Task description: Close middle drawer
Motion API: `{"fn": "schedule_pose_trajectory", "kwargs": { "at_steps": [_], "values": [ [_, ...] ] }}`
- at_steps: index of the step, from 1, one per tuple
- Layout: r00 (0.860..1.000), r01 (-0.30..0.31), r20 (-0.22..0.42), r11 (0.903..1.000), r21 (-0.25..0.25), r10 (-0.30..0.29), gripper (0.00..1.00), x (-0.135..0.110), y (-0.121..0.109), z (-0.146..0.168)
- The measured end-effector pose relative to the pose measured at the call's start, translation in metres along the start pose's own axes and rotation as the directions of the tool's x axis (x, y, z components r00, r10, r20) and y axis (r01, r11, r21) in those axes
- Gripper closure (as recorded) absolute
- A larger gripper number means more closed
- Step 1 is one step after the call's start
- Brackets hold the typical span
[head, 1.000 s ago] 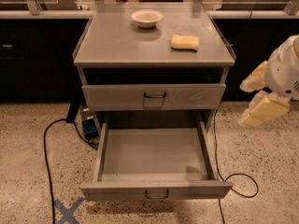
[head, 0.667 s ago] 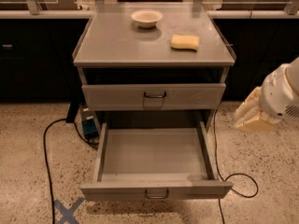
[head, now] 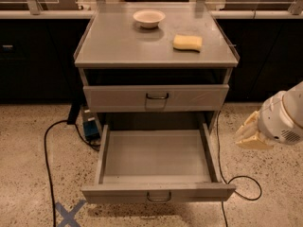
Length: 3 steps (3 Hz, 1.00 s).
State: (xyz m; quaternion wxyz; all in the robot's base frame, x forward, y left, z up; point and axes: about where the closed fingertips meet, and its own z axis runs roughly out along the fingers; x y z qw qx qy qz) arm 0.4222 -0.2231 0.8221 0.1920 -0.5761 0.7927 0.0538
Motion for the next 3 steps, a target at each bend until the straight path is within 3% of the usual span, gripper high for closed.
{"fn": "schedule_pose_trajectory", "kwargs": {
  "at_steps": [1,2,3],
  "values": [
    [1.0,0.0,0.0,1.0,0.0,0.0,1.0,0.0,0.0,0.0],
    [1.0,0.002,0.01,0.9996,-0.029,-0.002,1.0,0.001,0.015,0.017],
    [0.999,-0.028,0.043,0.9961,-0.083,0.032,1.0,0.012,0.037,0.059]
  ]
}}
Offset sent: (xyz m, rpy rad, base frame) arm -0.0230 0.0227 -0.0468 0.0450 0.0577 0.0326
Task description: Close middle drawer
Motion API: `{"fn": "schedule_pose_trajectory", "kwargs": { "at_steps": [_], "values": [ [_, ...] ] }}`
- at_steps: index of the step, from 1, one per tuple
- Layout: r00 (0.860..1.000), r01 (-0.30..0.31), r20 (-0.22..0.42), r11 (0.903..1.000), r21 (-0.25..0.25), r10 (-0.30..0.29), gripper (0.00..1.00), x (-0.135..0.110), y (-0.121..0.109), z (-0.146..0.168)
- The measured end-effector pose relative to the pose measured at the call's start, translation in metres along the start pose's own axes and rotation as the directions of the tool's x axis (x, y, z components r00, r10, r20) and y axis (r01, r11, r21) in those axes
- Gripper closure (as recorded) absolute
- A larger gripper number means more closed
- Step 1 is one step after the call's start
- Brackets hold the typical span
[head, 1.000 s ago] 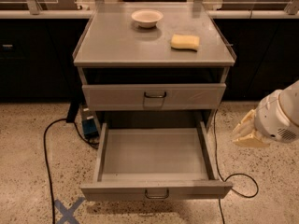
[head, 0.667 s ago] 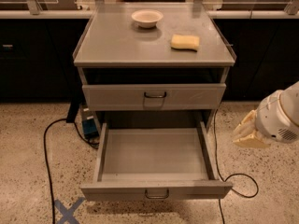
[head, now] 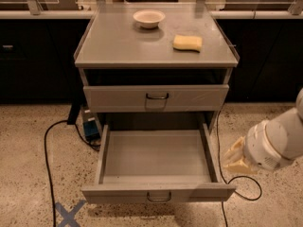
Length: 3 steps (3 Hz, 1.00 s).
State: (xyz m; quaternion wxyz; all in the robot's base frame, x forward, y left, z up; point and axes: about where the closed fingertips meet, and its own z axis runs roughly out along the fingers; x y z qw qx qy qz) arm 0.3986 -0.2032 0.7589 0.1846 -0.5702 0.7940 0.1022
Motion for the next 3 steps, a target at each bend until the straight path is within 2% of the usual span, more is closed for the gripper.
{"fn": "schedule_pose_trajectory", "kwargs": {
  "at_steps": [1,2,3],
  "values": [
    [0.996,-0.052,0.064,0.9957,-0.077,0.057,1.0,0.021,0.024,0.049],
    [0.974,-0.141,0.149,0.9746,-0.173,0.168,1.0,0.041,0.045,0.09],
    [0.94,-0.198,0.225,0.948,-0.249,0.255,1.0,0.047,0.057,0.112]
  ]
}}
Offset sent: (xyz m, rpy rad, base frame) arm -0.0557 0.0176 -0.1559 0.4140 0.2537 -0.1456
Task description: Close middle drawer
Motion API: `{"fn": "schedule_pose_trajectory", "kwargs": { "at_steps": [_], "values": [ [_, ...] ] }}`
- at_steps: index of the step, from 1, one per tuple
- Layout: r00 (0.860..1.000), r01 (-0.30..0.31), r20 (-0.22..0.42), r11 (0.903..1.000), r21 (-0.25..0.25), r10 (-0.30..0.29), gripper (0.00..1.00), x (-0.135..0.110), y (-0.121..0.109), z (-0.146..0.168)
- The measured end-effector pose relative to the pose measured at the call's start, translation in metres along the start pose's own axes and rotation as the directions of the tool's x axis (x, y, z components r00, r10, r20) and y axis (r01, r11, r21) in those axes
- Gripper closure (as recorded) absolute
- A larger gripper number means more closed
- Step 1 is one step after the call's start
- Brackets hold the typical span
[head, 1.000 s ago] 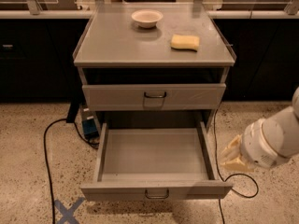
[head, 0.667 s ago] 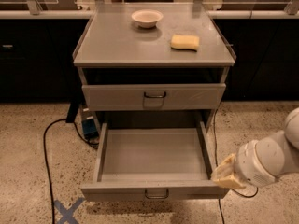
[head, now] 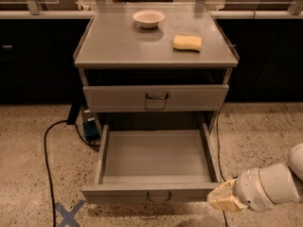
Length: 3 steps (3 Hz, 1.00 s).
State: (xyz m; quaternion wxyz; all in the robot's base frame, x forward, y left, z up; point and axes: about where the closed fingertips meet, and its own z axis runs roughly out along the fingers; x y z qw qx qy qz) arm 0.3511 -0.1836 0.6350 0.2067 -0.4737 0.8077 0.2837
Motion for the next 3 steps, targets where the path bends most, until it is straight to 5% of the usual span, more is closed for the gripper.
{"fn": "schedule_pose_trajectory", "kwargs": {
  "at_steps": [2,3],
  "values": [
    [1.0,-0.025,0.01,0.9996,-0.015,0.025,1.0,0.009,0.004,0.018],
    [0.998,-0.029,0.053,0.9981,-0.055,0.032,1.0,0.012,0.011,0.057]
  ]
}}
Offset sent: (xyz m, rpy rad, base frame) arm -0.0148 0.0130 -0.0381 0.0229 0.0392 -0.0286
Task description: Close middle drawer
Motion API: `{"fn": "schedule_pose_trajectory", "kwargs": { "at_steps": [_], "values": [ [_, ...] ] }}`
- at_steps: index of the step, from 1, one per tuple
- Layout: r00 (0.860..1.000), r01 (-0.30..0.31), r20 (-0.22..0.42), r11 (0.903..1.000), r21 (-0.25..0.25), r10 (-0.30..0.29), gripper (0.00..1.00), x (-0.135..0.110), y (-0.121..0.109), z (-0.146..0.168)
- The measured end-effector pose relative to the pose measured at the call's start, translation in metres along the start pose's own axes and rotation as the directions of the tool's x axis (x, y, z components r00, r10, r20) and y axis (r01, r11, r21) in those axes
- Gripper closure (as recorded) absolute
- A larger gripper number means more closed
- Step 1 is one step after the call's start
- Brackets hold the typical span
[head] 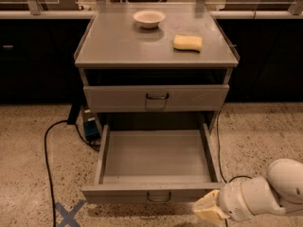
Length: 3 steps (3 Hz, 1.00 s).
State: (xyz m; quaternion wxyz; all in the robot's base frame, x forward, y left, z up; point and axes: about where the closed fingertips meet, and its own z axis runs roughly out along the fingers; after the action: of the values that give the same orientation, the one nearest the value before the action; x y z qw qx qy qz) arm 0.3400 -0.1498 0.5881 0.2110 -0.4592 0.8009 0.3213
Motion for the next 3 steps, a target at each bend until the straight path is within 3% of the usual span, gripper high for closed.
{"fn": "schedule_pose_trajectory", "kwargs": {
  "at_steps": [1,2,3],
  "values": [
    [0.998,-0.034,0.061,0.9989,-0.032,0.036,1.0,0.0025,-0.0018,0.0368],
    [0.996,-0.067,0.047,0.9956,-0.066,0.07,1.0,0.0078,-0.0089,0.0461],
    [0.996,-0.069,0.046,0.9953,-0.068,0.072,1.0,0.0083,-0.0088,0.0464]
  ]
}}
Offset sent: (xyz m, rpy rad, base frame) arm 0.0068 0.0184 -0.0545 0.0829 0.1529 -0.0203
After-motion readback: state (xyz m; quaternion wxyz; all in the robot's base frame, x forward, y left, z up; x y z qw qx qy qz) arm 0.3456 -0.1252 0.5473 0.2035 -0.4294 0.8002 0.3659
